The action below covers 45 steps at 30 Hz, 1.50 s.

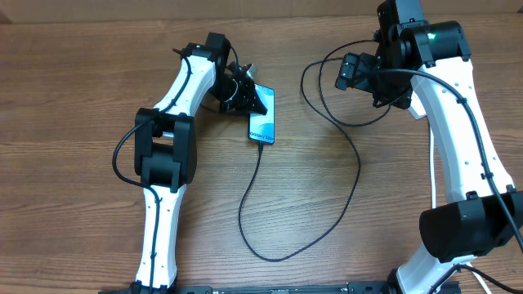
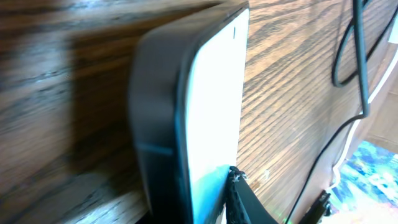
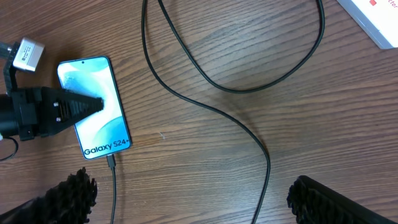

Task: Plug charger to phone and switch on socket
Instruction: 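Lower the phone flat onto the table with the left gripper and release, then raise the left arm away and move the right gripper over the power strip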

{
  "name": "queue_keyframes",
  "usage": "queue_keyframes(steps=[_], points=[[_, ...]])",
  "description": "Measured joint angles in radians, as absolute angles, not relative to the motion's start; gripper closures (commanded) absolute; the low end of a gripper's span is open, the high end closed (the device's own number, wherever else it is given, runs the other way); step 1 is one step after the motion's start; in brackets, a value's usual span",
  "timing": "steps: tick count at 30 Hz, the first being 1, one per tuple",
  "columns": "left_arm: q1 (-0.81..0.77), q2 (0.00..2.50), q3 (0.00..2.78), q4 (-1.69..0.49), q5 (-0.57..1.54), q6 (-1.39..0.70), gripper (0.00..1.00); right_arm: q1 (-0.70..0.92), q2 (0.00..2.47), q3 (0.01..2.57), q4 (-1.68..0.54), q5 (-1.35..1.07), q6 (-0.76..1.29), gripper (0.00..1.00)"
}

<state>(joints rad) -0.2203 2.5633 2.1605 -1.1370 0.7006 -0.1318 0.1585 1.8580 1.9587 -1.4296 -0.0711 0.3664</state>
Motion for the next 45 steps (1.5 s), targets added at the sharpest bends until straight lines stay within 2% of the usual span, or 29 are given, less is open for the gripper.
queue_keyframes(steps=[6,8,13,25,28,30,32,38,45], points=[[-0.22,2.563,2.164,-1.16,0.653,-0.131,0.68,0.159,1.858,1.959,-1.428,-0.071,0.366,0.0],[-0.22,2.563,2.171,-1.172,0.642,-0.132,0.67,0.159,1.858,1.959,-1.429,-0.071,0.366,0.0],[-0.219,2.552,2.185,-1.208,0.595,-0.129,0.42,0.158,1.858,1.959,-1.427,-0.071,0.366,0.0],[-0.145,2.547,2.223,-1.301,0.501,-0.132,0.41,0.159,1.858,1.959,-1.373,-0.004,0.366,0.0],[-0.131,2.547,2.246,-1.326,0.458,-0.134,0.37,0.159,1.858,1.959,-1.338,0.062,0.366,0.0],[-0.121,2.543,2.268,-1.328,0.434,-0.14,0.27,0.158,1.858,1.959,-1.301,0.12,0.366,0.0],[-0.115,2.519,2.278,-1.327,0.411,-0.147,0.0,0.158,1.858,1.959,-1.262,0.194,0.366,0.0],[-0.114,2.284,2.282,-1.316,0.311,-0.156,0.0,0.096,1.86,1.959,-1.169,0.326,0.364,0.0],[-0.114,1.941,2.334,-1.321,0.143,-0.182,0.0,-0.138,1.939,1.96,-1.065,0.221,0.316,0.0]])
